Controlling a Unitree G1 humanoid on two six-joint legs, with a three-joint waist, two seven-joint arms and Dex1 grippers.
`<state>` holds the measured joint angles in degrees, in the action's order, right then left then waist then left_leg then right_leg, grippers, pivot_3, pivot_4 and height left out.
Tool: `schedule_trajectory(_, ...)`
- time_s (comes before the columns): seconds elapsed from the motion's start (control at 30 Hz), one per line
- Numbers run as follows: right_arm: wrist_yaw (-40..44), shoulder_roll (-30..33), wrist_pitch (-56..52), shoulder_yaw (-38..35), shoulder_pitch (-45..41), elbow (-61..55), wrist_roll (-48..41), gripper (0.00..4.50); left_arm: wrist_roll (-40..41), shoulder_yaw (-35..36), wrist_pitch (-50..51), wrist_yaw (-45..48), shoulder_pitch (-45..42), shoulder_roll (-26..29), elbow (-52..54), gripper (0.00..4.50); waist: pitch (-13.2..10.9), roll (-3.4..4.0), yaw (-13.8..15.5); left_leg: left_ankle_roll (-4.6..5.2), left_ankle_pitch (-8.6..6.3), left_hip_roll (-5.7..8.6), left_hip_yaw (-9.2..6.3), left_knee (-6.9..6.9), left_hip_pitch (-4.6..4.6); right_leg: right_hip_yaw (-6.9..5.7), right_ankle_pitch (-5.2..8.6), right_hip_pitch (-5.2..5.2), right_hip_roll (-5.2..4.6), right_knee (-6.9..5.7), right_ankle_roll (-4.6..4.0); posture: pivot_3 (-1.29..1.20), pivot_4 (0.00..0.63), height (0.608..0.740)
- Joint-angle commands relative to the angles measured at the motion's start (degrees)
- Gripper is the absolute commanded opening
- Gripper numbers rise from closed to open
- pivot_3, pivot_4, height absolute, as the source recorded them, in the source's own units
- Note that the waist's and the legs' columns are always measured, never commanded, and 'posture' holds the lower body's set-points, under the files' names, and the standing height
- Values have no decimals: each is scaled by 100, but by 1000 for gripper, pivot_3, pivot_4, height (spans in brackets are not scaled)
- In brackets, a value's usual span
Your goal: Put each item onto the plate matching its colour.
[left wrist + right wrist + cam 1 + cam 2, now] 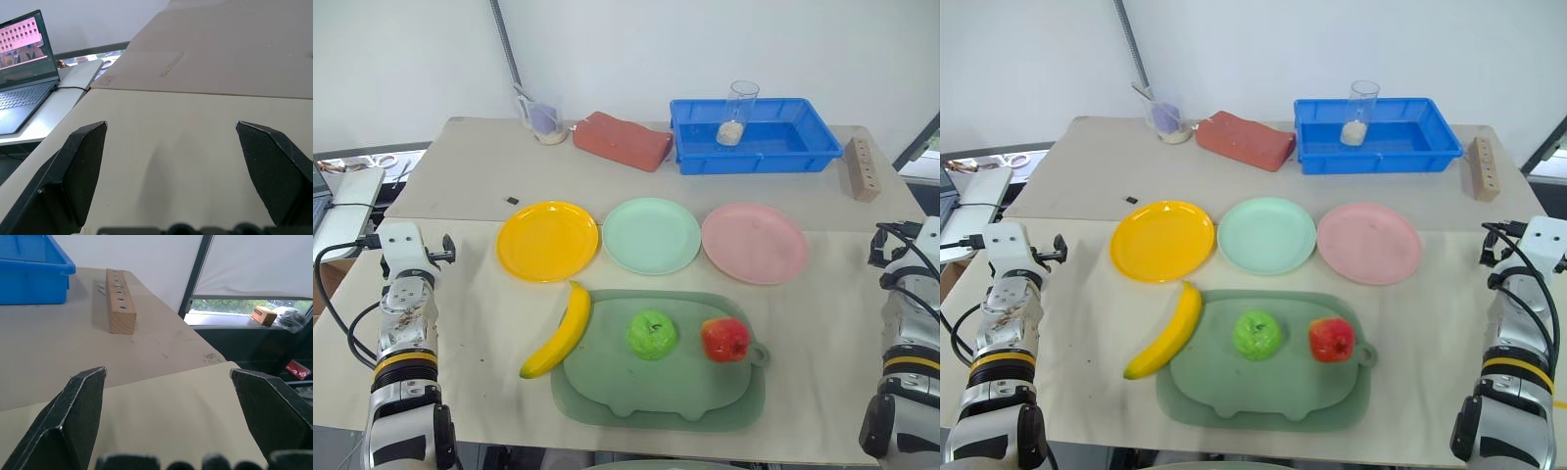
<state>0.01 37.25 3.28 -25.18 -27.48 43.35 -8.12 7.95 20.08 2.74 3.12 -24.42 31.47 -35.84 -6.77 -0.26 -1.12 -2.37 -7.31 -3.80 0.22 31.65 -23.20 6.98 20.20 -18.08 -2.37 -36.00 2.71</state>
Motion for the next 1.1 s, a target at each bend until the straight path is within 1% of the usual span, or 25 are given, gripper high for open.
schedule_trajectory(0.03,78,118,157,-6,-70,-185,-10,4467,108,38,58,392,28,241,441,4500,0,0,-2,0,0,0,0,0,0,0,0,0,0,0,0,0,150,740)
schedule_trajectory(0.13,303,172,70,44,-98,-306,-28,4467,448,-87,307,1365,207,440,1221,4500,-1,-1,-23,-1,1,-1,0,-3,-2,0,0,-3,0,0,0,0,150,740)
schedule_trajectory(0.2,796,285,-43,210,-265,-455,-58,4467,836,-265,866,2142,526,662,2314,4500,-2,0,-36,-3,1,0,1,-5,-2,0,0,-3,0,0,-1,0,150,740)
schedule_trajectory(0.23,957,312,-87,264,-319,-517,-75,4467,950,-311,1073,2368,634,736,2660,4500,-3,4,-63,-4,2,-1,1,-5,-3,0,0,-4,0,0,-1,0,150,740)
schedule_trajectory(0.27,1344,344,-179,379,-397,-704,-168,4467,1098,-424,1318,2655,855,870,3242,4500,-2,15,-71,-4,2,0,2,-6,-3,2,-1,-3,0,1,-1,0,150,740)
schedule_trajectory(0.37,2607,329,-713,686,-515,-1563,-699,4467,1655,-666,2193,3191,1414,1184,4841,4500,-9,27,-136,-5,2,0,5,-14,-3,5,-1,-2,-2,4,-2,0,150,740)
schedule_trajectory(0.4,2818,312,-863,726,-510,-1764,-813,4467,1763,-667,2396,3239,1487,1226,5095,4500,-9,27,-143,-5,2,-1,5,-17,-2,5,-1,-2,-2,4,-2,0,150,740)
schedule_trajectory(0.5,3978,268,-1828,1291,-256,-3382,-1607,4467,2283,-927,3271,3433,1945,1451,6426,4500,-10,25,-158,-5,2,-10,1,-32,3,4,0,-6,7,4,-3,0,150,740)
schedule_trajectory(0.57,4445,306,-2374,1581,-116,-4205,-1998,4467,2501,-1057,3722,3420,2113,1532,6931,4500,-11,25,-149,-5,2,-12,1,-36,2,4,0,-7,9,7,-3,0,150,740)
schedule_trajectory(0.63,4929,421,-2879,1962,35,-5100,-2384,4467,2655,-1204,4252,3244,2177,1548,7257,4500,-17,15,-123,-5,2,-12,1,-34,2,4,0,-8,9,8,-4,0,150,740)
schedule_trajectory(0.73,5364,541,-3439,2365,102,-6105,-2804,4467,2808,-1269,4891,2976,2217,1510,7516,4500,-26,1,-69,-5,2,-11,-3,-24,3,1,2,-9,7,9,-5,0,150,740)
schedule_trajectory(0.83,5517,546,-3947,2619,-4,-6853,-3274,4467,2848,-1397,5269,2835,2296,1537,7759,4500,-29,-10,-39,-6,1,-8,-4,-18,5,-4,5,-18,-2,17,-7,0,150,740)
schedule_trajectory(0.93,5490,435,-4373,2773,-248,-7330,-3679,4467,2785,-1656,5559,2653,2349,1526,7955,4500,-33,-18,-25,-7,0,-8,-4,-19,4,-5,5,-20,-4,21,-13,0,150,740)
schedule_trajectory(1.1,5373,326,-4738,2896,-498,-7634,-3974,4467,2574,-2044,5728,2363,2389,1416,7954,4500,-34,-25,14,-7,-1,-8,-5,-22,4,-4,5,-23,-4,22,-20,0,150,740)
